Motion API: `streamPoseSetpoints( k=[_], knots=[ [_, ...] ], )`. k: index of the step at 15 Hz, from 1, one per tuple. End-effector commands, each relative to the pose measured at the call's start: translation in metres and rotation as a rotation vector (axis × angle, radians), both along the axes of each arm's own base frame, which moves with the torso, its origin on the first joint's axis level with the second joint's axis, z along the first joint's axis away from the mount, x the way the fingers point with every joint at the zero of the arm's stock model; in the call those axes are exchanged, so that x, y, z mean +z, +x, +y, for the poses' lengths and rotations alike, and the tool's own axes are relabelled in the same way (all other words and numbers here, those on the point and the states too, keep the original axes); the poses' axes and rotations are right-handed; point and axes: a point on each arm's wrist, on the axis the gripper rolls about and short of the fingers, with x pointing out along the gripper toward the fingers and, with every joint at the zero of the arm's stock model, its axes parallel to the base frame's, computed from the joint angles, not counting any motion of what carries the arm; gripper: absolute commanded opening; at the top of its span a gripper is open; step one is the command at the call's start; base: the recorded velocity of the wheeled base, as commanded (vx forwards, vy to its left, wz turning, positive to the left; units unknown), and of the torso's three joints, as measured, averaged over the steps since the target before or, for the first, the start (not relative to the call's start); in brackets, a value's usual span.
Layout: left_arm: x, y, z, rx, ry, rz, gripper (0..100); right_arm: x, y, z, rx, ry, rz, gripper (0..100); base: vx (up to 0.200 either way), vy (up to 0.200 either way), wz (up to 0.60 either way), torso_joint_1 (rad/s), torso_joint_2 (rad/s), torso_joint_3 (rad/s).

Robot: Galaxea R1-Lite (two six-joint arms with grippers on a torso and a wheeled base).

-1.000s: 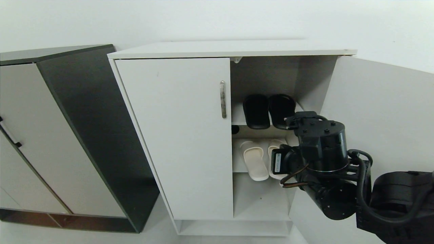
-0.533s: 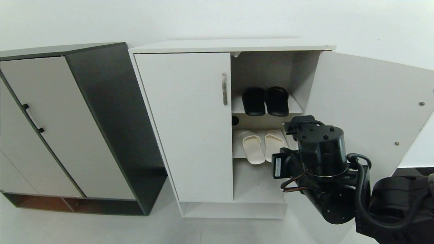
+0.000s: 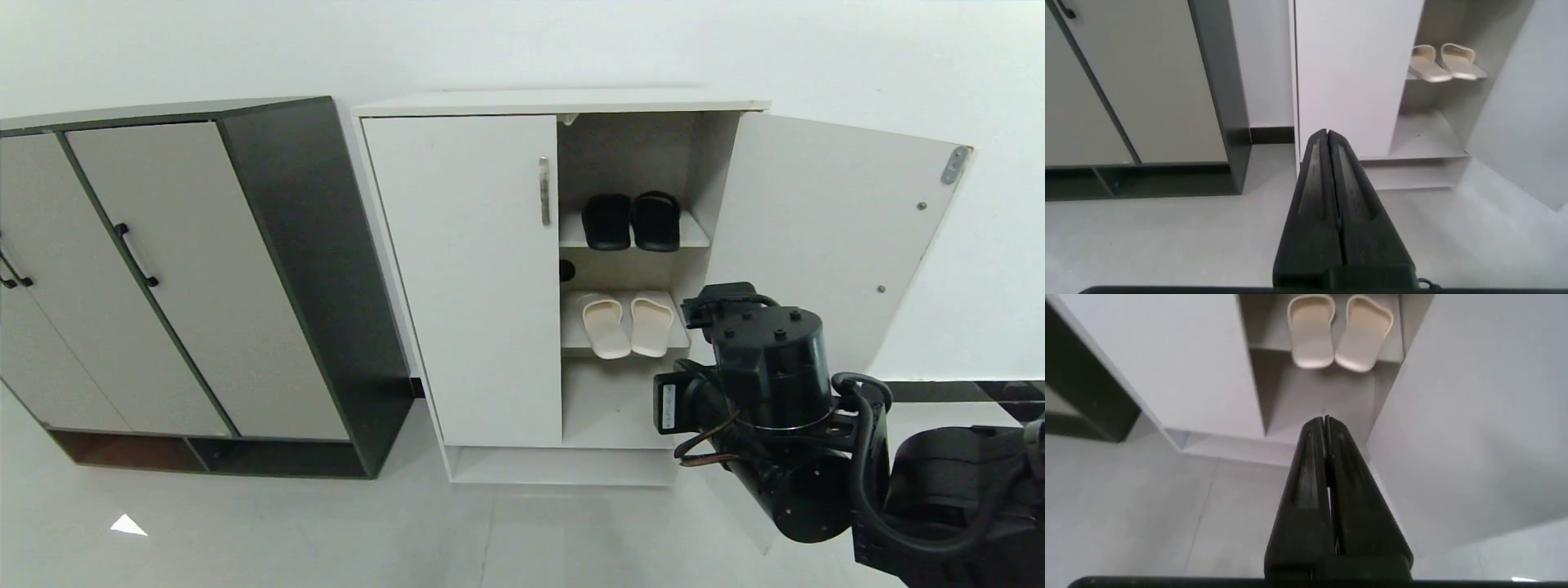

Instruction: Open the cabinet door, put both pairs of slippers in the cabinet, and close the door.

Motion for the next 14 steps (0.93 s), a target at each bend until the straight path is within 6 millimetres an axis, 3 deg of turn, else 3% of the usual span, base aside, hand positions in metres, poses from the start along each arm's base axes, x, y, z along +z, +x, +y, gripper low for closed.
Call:
streamPoseSetpoints(
  k=[1, 14],
  knots=[
    [0.0, 0.0001, 0.0, 0.001, 0.0, 0.001, 0, -0.0012, 0.0, 0.0003, 0.001, -0.003, 0.002, 0, 0.0, 0.0, 0.0, 0.0, 0.0, 0.0],
    [0.0, 0.0001, 0.0, 0.001, -0.002, 0.001, 0, -0.0021, 0.0004, 0.0006, -0.002, -0.009, 0.003, 0, 0.0, 0.0, 0.0, 0.0, 0.0, 0.0]
  ],
)
